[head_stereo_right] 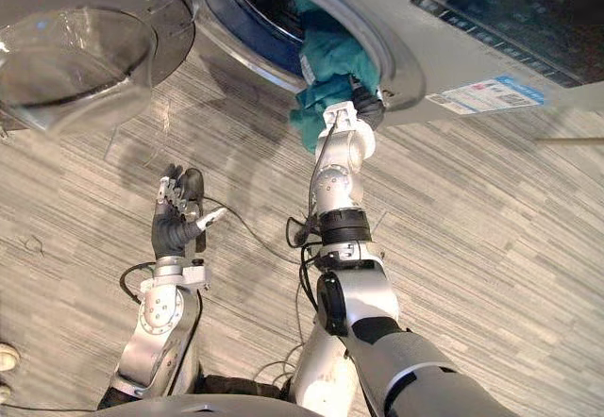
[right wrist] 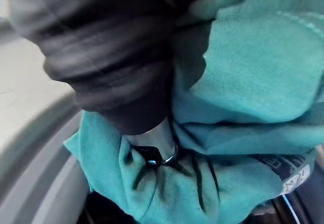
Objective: Pick up the laundry basket with both hands and put the clothes into the washing machine.
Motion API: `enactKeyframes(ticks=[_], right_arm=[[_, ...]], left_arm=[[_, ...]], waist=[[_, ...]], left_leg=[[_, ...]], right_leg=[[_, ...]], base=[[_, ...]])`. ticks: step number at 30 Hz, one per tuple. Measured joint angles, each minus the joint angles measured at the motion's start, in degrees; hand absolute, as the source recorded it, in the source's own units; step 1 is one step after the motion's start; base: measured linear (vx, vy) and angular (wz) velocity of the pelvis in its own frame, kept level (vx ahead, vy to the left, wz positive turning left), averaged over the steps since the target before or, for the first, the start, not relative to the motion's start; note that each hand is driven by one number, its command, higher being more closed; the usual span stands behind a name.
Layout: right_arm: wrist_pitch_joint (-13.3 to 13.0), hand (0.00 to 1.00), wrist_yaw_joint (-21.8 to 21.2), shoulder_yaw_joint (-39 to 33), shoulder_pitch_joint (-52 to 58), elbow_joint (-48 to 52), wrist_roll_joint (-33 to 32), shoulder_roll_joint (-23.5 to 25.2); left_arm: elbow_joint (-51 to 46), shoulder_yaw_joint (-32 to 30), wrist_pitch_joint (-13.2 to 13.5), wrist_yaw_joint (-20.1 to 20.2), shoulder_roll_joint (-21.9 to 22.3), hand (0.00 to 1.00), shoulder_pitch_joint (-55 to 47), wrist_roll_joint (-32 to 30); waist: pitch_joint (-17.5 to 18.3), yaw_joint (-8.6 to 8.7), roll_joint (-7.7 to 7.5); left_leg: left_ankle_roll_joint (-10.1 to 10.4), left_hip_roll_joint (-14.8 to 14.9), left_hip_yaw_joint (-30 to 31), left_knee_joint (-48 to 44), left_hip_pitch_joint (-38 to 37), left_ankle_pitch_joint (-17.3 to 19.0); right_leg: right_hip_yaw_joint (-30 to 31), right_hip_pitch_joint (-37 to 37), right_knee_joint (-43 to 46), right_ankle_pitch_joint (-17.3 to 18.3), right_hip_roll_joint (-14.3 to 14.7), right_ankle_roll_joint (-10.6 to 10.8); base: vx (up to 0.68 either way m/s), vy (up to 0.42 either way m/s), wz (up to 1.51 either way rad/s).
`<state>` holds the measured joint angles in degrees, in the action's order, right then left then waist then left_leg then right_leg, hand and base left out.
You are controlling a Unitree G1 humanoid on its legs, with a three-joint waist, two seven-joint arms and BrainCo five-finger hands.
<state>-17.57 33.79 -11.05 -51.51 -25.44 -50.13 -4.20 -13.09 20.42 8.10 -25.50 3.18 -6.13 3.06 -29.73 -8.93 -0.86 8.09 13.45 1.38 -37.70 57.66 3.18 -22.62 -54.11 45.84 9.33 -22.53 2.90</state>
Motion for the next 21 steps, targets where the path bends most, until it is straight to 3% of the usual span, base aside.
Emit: enactKeyframes(ticks=[3,9,12,17,19,20,21], right_arm=[[-1.02,1.00,-0.19,0.03,-0.02,1.08,1.55,-1.08],[-1.46,1.00,-0.90,-0.30,-1.92,1.58,2.82,-2.89],[-3.40,1.00,-1.01,-0.45,-4.29,-0.90,2.70,-3.59],[-4.99,1.00,-1.27,0.43,-8.99,-5.49,2.08,-7.18],[-5.27,1.00,-1.21,1.74,-10.55,-6.03,0.62,-10.00],[-5.09,1.00,-1.09,1.92,-11.14,-6.11,-0.18,-11.35],[-4.39,1.00,-1.12,2.48,-11.66,-5.70,-0.81,-11.95]], left_arm=[[-0.04,-0.36,-0.20,-0.46,0.02,0.00,-0.02,-0.45],[-1.91,-0.82,-0.32,-1.16,0.04,0.00,-0.64,-1.04],[-2.20,-1.09,-0.31,-1.86,0.07,0.00,-0.68,-1.03],[-4.00,-1.21,-0.30,-2.69,0.12,0.00,-0.81,-1.01],[-6.02,-1.24,-0.08,-2.88,0.15,0.00,-1.03,-0.98],[-7.09,-1.25,0.07,-3.30,-0.05,0.00,-1.37,-0.97],[-7.29,-1.32,0.15,-3.36,0.01,0.00,-1.56,-0.97]], waist=[[0.00,0.23,0.00],[-0.02,0.09,-0.02],[-0.03,0.53,-0.03],[-0.09,0.82,-0.03],[-0.22,1.05,0.00],[-0.56,1.42,-0.22],[-0.77,1.13,-0.11]], left_leg=[[-0.18,-0.79,0.31,-4.39,3.60,1.88],[-0.05,-1.20,0.55,-4.83,7.57,1.47],[-0.03,-2.01,0.63,-1.77,8.32,-0.15],[0.09,-2.13,0.20,3.13,10.17,-0.61],[1.63,-2.03,-1.20,7.27,10.67,-1.40],[1.81,-2.48,-0.97,2.46,12.98,-1.21],[0.45,-2.59,0.73,-6.02,15.60,-0.28]], right_leg=[[1.04,-2.74,2.37,0.02,-1.36,0.83],[0.72,-6.34,3.63,0.21,-2.27,0.98],[-0.10,-7.32,2.69,-0.07,-2.83,1.83],[-2.06,-8.93,-0.20,-0.60,-3.05,5.68],[-0.62,-11.39,5.11,0.77,-3.37,7.44],[-0.50,-10.44,4.62,2.40,-3.33,3.85],[-1.29,-10.66,4.61,2.49,-3.23,3.93]], base=[[-0.01,0.076,0.01],[-0.03,-0.018,0.07],[-0.03,-0.055,0.20],[-0.05,-0.014,0.14],[-0.07,-0.062,0.46],[-0.06,-0.078,0.30],[-0.06,-0.016,-0.40]])
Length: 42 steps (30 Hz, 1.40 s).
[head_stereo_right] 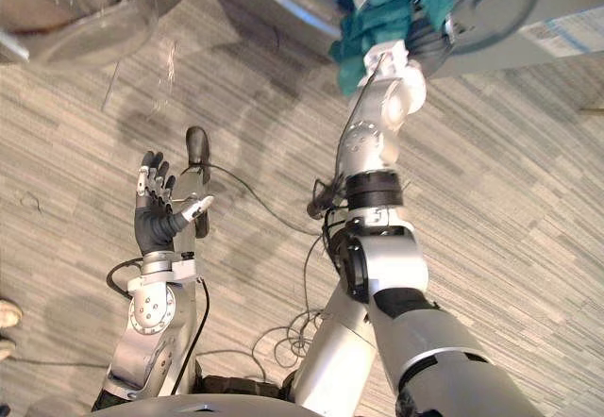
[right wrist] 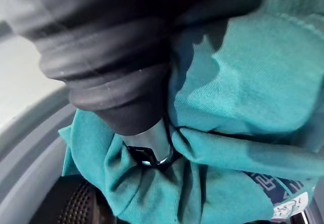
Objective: Pick up the laundry basket with both hands and put the clothes into the washing machine.
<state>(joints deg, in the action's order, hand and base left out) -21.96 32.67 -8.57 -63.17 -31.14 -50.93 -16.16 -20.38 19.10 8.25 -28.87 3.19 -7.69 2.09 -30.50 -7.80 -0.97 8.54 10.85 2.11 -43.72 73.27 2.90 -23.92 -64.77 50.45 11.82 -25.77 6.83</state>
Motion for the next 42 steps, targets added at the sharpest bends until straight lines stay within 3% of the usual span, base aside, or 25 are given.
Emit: enactKeyframes(ticks=[1,2,3,5,9,15,20,24,27,35,42], right_arm=[[1.44,1.00,-0.12,2.55,0.13,3.12,-0.83,-1.54],[2.24,1.00,-0.44,5.69,1.02,7.37,-0.72,-2.48],[2.33,1.00,-0.90,7.07,1.52,9.77,-0.58,-3.18],[3.54,1.00,-2.64,11.50,3.05,19.65,0.42,-1.36],[3.62,1.00,-4.59,16.17,8.98,26.14,1.95,6.95],[3.35,1.00,-5.84,9.99,8.44,26.28,4.11,7.33],[3.11,1.00,-3.64,5.59,3.01,23.44,4.08,2.39],[3.04,1.00,-1.87,0.99,-4.33,12.41,3.71,-2.29],[3.11,1.00,-1.31,0.15,-8.36,3.17,-0.18,-8.22],[6.09,1.00,-3.72,11.55,-20.01,-9.26,-4.10,-19.77],[7.22,1.00,-3.85,19.54,-24.01,-12.62,-7.88,-29.67]], left_arm=[[0.73,0.01,-0.06,-0.45,0.22,0.00,0.12,-0.03],[0.67,-0.67,-0.25,-0.53,0.05,0.00,0.65,-0.07],[0.77,-0.99,-0.30,-0.69,0.28,0.00,1.32,-0.04],[1.21,-2.18,-1.10,-0.95,0.28,0.00,2.25,-0.11],[0.81,-3.44,-1.49,-1.00,0.26,0.00,1.31,-1.23],[0.69,-5.58,-1.36,-1.08,0.29,0.00,1.27,-1.22],[-1.07,-6.75,-1.19,-1.73,0.33,0.00,1.23,-1.15],[-3.94,-6.54,-0.07,-2.00,0.33,0.00,1.22,-0.99],[-4.10,-6.41,0.53,-2.22,0.32,0.00,1.21,0.15],[-6.35,-4.81,1.26,-2.23,0.31,0.00,-0.09,0.98],[-9.26,-3.22,1.78,-2.26,0.37,0.00,-2.40,1.38]], waist=[[-0.17,-1.53,0.09],[-0.66,-0.63,0.28],[-0.69,-0.36,0.21],[-1.89,-0.89,0.12],[-1.84,-2.47,-0.06],[-1.78,-3.46,-0.46],[-1.75,-3.11,-0.60],[-1.74,-2.74,-0.60],[-1.74,-2.10,-0.59],[-1.71,-2.48,-0.59],[-1.63,-2.46,-0.73]], left_leg=[[-3.01,0.70,1.15,-8.46,0.20,4.26],[-2.17,0.04,1.55,-7.83,0.72,6.42],[-2.15,-0.18,1.49,-7.04,1.73,5.23],[-1.60,-0.53,2.24,-3.03,3.26,3.58],[-1.80,-0.22,2.51,-1.36,0.97,0.19],[-2.08,-0.39,2.38,-1.10,0.23,1.07],[-2.15,-0.51,2.72,-1.10,0.27,1.21],[-1.77,-0.53,3.39,-0.94,0.57,0.86],[-1.72,-1.39,3.93,0.46,0.87,-0.38],[-1.49,-1.62,4.48,2.65,4.27,-2.63],[-1.12,-1.65,6.44,3.03,6.48,-3.61]], right_leg=[[-1.40,-1.31,2.37,0.07,0.65,1.22],[0.54,-1.00,8.29,0.85,-0.04,1.64],[0.85,-0.06,6.89,5.00,0.35,0.56],[-1.08,-1.46,4.27,4.56,1.30,-0.69],[-1.83,1.02,4.34,3.67,1.60,-2.85],[-2.71,3.04,2.35,3.51,1.78,-2.71],[-2.85,3.05,1.99,3.26,1.93,-2.48],[-3.46,3.04,2.00,3.29,1.89,-2.43],[-4.06,2.82,2.06,3.39,1.16,-2.27],[-5.21,-0.86,2.31,3.21,0.71,-2.55],[-7.17,-1.37,2.03,3.19,1.27,-2.60]], base=[[-0.03,0.074,-0.70],[-0.02,0.068,-0.43],[-0.06,-0.014,0.18],[-0.12,-0.050,0.17],[-0.02,-0.068,0.18],[0.01,-0.031,0.04],[0.01,-0.050,0.00],[-0.01,-0.059,0.01],[-0.02,-0.077,0.18],[-0.01,-0.048,0.04],[0.00,-0.040,0.02]])
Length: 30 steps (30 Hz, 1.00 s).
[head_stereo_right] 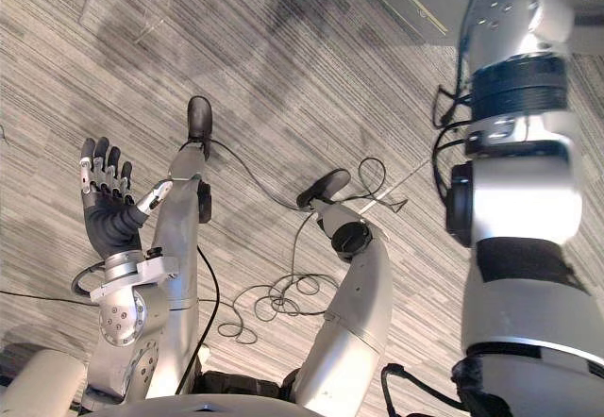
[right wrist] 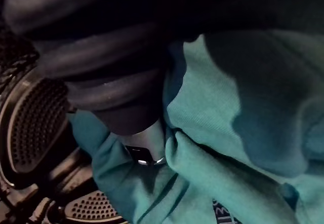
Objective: Pick up the laundry basket with both hands and put the clothes into the washing machine.
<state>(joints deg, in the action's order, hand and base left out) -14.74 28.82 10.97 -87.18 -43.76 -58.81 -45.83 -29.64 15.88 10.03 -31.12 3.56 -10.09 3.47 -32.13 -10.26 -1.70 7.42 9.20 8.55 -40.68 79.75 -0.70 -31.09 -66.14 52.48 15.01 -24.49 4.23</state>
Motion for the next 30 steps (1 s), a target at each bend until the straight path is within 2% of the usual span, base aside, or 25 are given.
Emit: enactKeyframes(ticks=[2,4,7,8,9,10,12,16,20,23,30], right_arm=[[0.04,1.00,-0.03,1.18,-1.65,0.00,-1.32,-2.94],[0.32,1.00,-0.09,4.45,-2.37,-0.04,-2.89,-3.63],[2.28,1.00,0.08,5.94,-3.37,-0.06,-4.51,-4.29],[2.29,0.00,0.45,6.26,-3.64,-0.05,-5.65,-4.29],[2.29,0.00,0.50,6.39,-4.05,-0.05,-6.37,-4.29],[1.45,0.00,1.53,6.55,-4.87,-0.01,-8.33,-4.30],[-0.20,0.00,3.02,6.57,-5.44,-0.09,-9.55,-4.30],[-3.81,0.00,3.22,6.17,-5.74,-0.01,-11.82,-3.62],[-7.37,0.00,3.13,-1.37,-4.74,0.27,-11.53,2.18],[-7.19,0.00,2.60,-4.99,-2.63,2.12,-10.85,3.15],[-5.91,0.00,2.52,-5.58,-2.39,3.54,-10.79,3.14]], left_arm=[[-0.81,0.00,-0.01,-0.03,0.00,0.00,-0.04,0.29],[-2.40,0.00,0.04,-0.18,0.00,0.00,-0.17,0.27],[-3.67,0.13,0.12,-0.88,0.00,0.00,-0.30,0.23],[-3.72,0.35,0.12,-0.99,-0.02,0.00,-0.59,0.22],[-3.89,0.41,0.12,-1.00,-0.03,0.00,-0.89,0.22],[-4.79,0.47,0.11,-1.12,-0.04,0.00,-1.61,0.22],[-5.94,0.50,0.11,-1.27,-0.03,0.00,-2.83,0.17],[-5.80,0.44,-0.04,-2.32,-0.03,0.00,-3.07,0.09],[-5.79,-0.13,-0.05,-2.49,-0.01,0.00,-3.07,0.13],[-5.63,-0.84,-0.05,-2.42,0.04,0.00,-3.06,0.23],[-5.57,-0.85,-0.05,-2.37,0.05,0.00,-3.04,0.23]], waist=[[0.01,0.29,-0.11],[0.04,0.69,-0.62],[0.02,1.21,-2.06],[0.01,1.40,-2.12],[0.02,1.59,-2.20],[0.04,1.89,-3.02],[0.06,2.31,-3.52],[0.06,2.34,-3.61],[0.25,2.73,-3.95],[0.30,2.32,-4.18],[0.31,2.44,-4.20]], left_leg=[[0.00,0.16,0.50,-0.36,0.63,0.00],[0.00,0.67,0.95,-0.86,1.40,0.00],[-0.01,1.49,1.22,-1.59,2.46,0.01],[-0.20,1.56,1.35,-2.27,2.87,0.12],[-0.24,1.57,1.37,-2.49,3.11,0.15],[-0.30,1.57,1.21,-2.60,3.55,0.11],[-0.64,1.30,1.09,-2.62,4.21,-0.16],[-0.68,0.86,1.03,-2.01,4.15,-0.89],[-0.55,0.43,0.56,-0.23,2.82,-1.84],[-0.40,0.34,0.23,1.38,1.70,-2.60],[-0.35,0.64,-0.02,3.06,1.11,-3.50]], right_leg=[[-0.43,0.02,-0.31,-0.25,0.48,-0.40],[-0.98,-0.02,-0.82,-0.69,1.14,-0.83],[-1.33,-0.28,-1.81,-1.79,2.26,-1.17],[-1.33,-0.30,-1.88,-2.04,2.44,-1.17],[-1.34,-0.41,-1.87,-2.20,2.53,-1.13],[-1.16,-1.01,-1.85,-2.62,2.50,-1.22],[-1.13,-1.72,-1.63,-2.79,1.81,-1.24],[-1.05,-2.04,-1.07,-2.79,1.23,-1.25],[-0.64,-1.87,-1.26,-2.79,0.82,-1.26],[-0.44,-1.54,-1.62,-2.80,0.82,-1.28],[-0.87,-1.02,-3.27,-3.49,1.59,-1.50]], base=[[0.00,-0.036,-0.09],[0.00,-0.027,-0.18],[0.00,-0.016,-0.20],[-0.01,-0.009,-0.13],[-0.01,-0.005,-0.12],[-0.01,0.003,-0.09],[-0.01,0.008,0.00],[0.00,-0.007,0.08],[0.01,-0.018,0.09],[0.02,-0.029,0.09],[0.01,-0.014,-0.01]])
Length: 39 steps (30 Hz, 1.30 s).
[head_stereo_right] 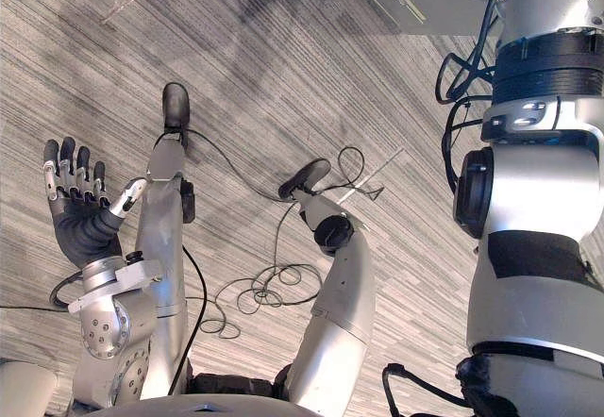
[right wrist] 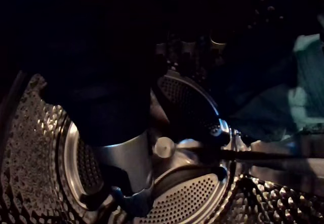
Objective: Pick up the laundry basket with both hands and put the clothes into the washing machine.
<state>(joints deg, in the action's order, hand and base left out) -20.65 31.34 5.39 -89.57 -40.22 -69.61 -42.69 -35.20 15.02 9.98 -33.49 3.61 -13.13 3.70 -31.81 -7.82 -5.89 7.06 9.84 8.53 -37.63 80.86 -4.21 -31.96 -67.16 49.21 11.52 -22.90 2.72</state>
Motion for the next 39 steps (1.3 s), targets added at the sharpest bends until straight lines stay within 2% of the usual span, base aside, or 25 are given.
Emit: enactKeyframes(ticks=[6,9,12,14,15,16,17,18,19,21,23,24,26,28,30,33,35,36,37,39], right_arm=[[0.04,0.00,-0.13,-0.09,1.50,1.70,0.31,-0.02],[0.05,0.00,-0.12,-1.61,6.89,9.21,0.29,1.44],[-0.21,0.00,-0.11,-1.73,17.64,21.58,3.97,6.59],[-2.27,0.00,-1.01,-1.49,29.56,34.14,11.02,14.53],[-2.70,0.00,-1.41,-1.22,32.72,36.40,12.58,16.84],[-3.02,0.00,-3.06,-0.19,39.51,39.73,15.93,20.90],[-3.06,0.00,-4.67,2.05,46.21,42.59,18.18,23.59],[-2.97,0.00,-5.35,3.42,49.58,43.91,19.13,24.91],[-1.91,0.00,-7.95,6.04,56.15,44.71,24.19,27.80],[-0.21,0.00,-12.15,10.61,65.42,44.50,27.32,32.58],[1.66,0.00,-16.54,16.03,73.24,39.49,27.67,37.47],[3.39,0.00,-19.11,18.31,74.99,33.58,30.66,38.53],[5.01,0.00,-22.11,19.08,75.22,22.82,34.70,39.38],[5.88,0.00,-23.38,17.15,74.19,13.39,36.23,40.40],[6.05,0.00,-23.85,13.85,73.95,5.00,36.30,41.07],[7.13,0.00,-23.70,4.42,74.80,-6.27,36.30,41.11],[7.85,0.00,-22.58,-5.91,77.27,-11.34,37.85,41.04],[8.16,0.00,-22.31,-8.44,78.49,-11.89,38.83,40.93],[9.29,0.00,-21.67,-12.89,81.63,-12.61,41.09,40.69],[11.25,0.00,-20.44,-17.75,86.36,-12.54,43.56,40.40]], left_arm=[[0.04,0.83,0.03,-0.05,-0.06,0.00,0.06,-0.52],[1.70,0.86,0.03,-0.34,-0.08,0.00,1.38,-0.53],[5.63,1.09,0.04,-0.33,-0.08,0.00,3.69,-0.58],[8.50,0.72,-0.17,-0.20,-0.07,0.00,5.36,-2.20],[9.28,0.63,-0.27,-0.07,-0.09,0.00,5.47,-2.79],[10.97,0.50,-0.75,0.27,-0.09,0.00,5.52,-3.55],[12.96,0.21,-1.18,0.85,-0.09,0.00,5.63,-4.15],[14.02,-0.08,-1.37,1.22,-0.09,0.00,5.63,-4.34],[15.99,-0.85,-1.90,1.79,-0.08,0.00,5.68,-5.38],[18.29,-1.82,-2.18,2.89,-0.08,0.00,5.60,-6.76],[21.47,-2.76,-2.19,4.04,-0.09,0.00,5.72,-8.33],[24.12,-3.49,-2.10,4.86,-0.19,0.00,5.94,-9.17],[29.49,-3.78,-2.11,5.95,-1.35,0.00,7.44,-9.66],[32.78,-3.87,-2.10,6.49,-2.59,0.00,8.65,-9.65],[35.33,-4.78,-1.96,7.44,-3.50,0.00,9.66,-9.59],[41.28,-7.22,-0.96,9.90,-4.43,0.00,11.77,-7.66],[46.69,-11.12,-0.83,13.36,-4.68,0.00,12.66,1.10],[48.02,-12.30,-0.86,14.21,-4.58,0.00,12.65,3.65],[50.79,-14.45,-0.96,15.92,-4.53,0.00,12.57,9.69],[54.92,-18.04,-1.40,18.05,-4.68,0.00,12.77,13.89]], waist=[[0.00,0.15,0.00],[0.00,-0.21,-0.01],[0.19,-0.13,-0.34],[1.27,0.29,-2.36],[1.91,0.29,-3.35],[3.10,0.40,-5.14],[3.41,0.83,-5.60],[3.61,0.90,-5.89],[3.79,1.16,-6.15],[3.84,1.30,-6.22],[3.84,1.40,-6.23],[3.84,1.51,-6.22],[4.45,1.38,-6.20],[4.68,1.34,-6.20],[4.69,1.54,-6.18],[4.86,2.00,-5.91],[5.83,2.35,-5.45],[6.63,2.57,-5.21],[9.34,3.18,-4.43],[12.11,3.43,-3.09]], left_leg=[[-0.03,0.11,0.02,0.02,-0.01,0.02],[-0.09,0.77,-0.31,0.08,-1.26,0.29],[-0.13,1.52,-1.30,0.38,-4.98,1.49],[-0.07,2.44,-2.16,0.36,-7.30,2.70],[-0.04,2.76,-2.60,0.33,-7.70,3.11],[-0.07,3.16,-3.21,0.15,-8.49,3.81],[-0.11,3.51,-3.16,-0.46,-9.45,4.70],[-0.11,3.57,-3.24,-0.70,-10.01,5.13],[-0.16,3.63,-3.49,-1.19,-11.33,5.98],[-0.16,3.56,-4.10,-1.16,-13.90,6.99],[-0.26,2.98,-5.20,0.09,-17.71,7.47],[-0.28,2.64,-5.58,1.74,-20.26,7.25],[0.02,1.72,-6.00,6.28,-23.90,5.26],[0.17,1.38,-6.94,11.07,-27.82,2.84],[0.11,1.24,-7.85,14.93,-31.91,1.30],[-0.06,1.18,-9.81,19.11,-39.07,0.09],[-0.16,1.13,-11.57,21.59,-44.96,-0.21],[-0.16,1.12,-11.91,22.07,-46.08,-0.21],[-0.16,1.17,-12.38,22.85,-47.66,-0.18],[0.04,1.87,-13.43,23.14,-51.50,0.46]], right_leg=[[-0.19,0.41,-0.93,-0.61,0.32,0.03],[-0.73,2.04,-2.05,-1.02,0.97,-0.34],[-0.10,5.37,-3.53,-1.14,1.79,-0.23],[0.55,7.29,-4.82,-1.13,2.80,-0.20],[1.06,7.35,-5.14,-1.11,3.13,-0.18],[1.59,7.68,-5.55,-1.06,3.47,-0.10],[1.46,9.30,-6.04,-0.89,3.94,0.17],[1.54,9.87,-6.15,-0.75,4.01,0.36],[1.71,11.35,-6.16,-0.39,3.99,0.83],[2.25,13.58,-6.13,0.17,3.88,1.23],[3.15,16.28,-6.52,0.65,3.62,1.69],[3.19,18.24,-7.55,0.55,3.64,1.68],[3.31,20.51,-10.06,0.07,3.86,1.82],[3.16,22.90,-12.94,-1.18,4.30,1.81],[3.19,25.79,-15.54,-2.25,4.80,1.89],[3.81,31.35,-19.04,-3.67,5.50,2.26],[4.91,35.88,-21.22,-4.66,5.99,2.79],[5.12,36.85,-21.76,-4.81,6.09,2.87],[5.16,38.27,-22.82,-5.02,6.32,3.10],[5.69,42.11,-24.76,-5.54,7.21,3.34]], base=[[0.01,-0.016,-0.02],[0.03,-0.035,-0.09],[0.04,-0.051,-0.08],[0.07,-0.069,-0.19],[0.08,-0.072,-0.24],[0.08,-0.070,-0.20],[0.08,-0.067,-0.13],[0.10,-0.074,-0.01],[0.06,-0.049,0.03],[0.08,-0.077,0.08],[0.10,-0.102,0.12],[0.07,-0.069,0.13],[0.09,-0.083,0.19],[0.12,-0.085,0.14],[0.10,-0.044,0.00],[0.08,-0.024,-0.10],[0.06,-0.015,-0.19],[0.04,-0.013,-0.14],[0.05,-0.014,-0.10],[0.06,-0.017,-0.24]])
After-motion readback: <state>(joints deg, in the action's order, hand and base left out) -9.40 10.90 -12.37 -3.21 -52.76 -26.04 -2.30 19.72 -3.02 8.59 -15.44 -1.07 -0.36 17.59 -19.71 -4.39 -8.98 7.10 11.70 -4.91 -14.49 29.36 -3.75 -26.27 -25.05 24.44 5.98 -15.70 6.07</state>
